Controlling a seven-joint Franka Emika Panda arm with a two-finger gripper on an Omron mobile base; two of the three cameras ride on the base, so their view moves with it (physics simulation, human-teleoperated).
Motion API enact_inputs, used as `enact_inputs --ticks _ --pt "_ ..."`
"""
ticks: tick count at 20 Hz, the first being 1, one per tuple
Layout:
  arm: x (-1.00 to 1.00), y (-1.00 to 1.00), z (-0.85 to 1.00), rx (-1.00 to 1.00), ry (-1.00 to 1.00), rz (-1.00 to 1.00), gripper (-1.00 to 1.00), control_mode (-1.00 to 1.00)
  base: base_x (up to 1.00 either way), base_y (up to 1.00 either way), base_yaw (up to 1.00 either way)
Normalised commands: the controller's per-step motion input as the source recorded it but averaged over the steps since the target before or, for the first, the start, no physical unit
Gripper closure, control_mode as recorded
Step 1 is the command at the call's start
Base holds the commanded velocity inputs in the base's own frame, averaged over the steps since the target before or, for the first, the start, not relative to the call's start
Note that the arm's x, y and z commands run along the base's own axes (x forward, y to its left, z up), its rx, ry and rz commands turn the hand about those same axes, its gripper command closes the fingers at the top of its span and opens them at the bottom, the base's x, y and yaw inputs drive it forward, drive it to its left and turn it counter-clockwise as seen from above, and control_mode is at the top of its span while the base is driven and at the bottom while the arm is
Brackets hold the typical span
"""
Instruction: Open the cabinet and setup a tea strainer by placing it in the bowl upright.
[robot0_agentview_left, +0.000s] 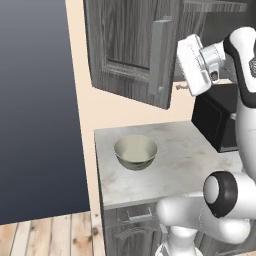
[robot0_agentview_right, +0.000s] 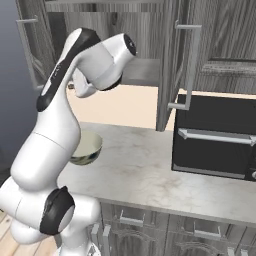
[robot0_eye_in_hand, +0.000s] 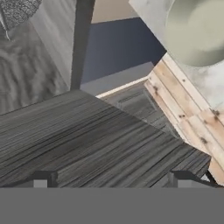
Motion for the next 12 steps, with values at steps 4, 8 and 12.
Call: enact_inputs --ticks 4,8,12 --pt "0.00 0.45 0.00 0.29 0.00 0.09 -1.00 -1.00 0.00 0.00 0.00" --pt "-0.01 0.66 0.00 0.24 0.00 0.17 -1.00 -1.00 0.00 0.00 0.00" --pt "-0.14 0.70 0.03 0.21 0.00 0.19 -1.00 -1.00 0.00 0.00 0.00"
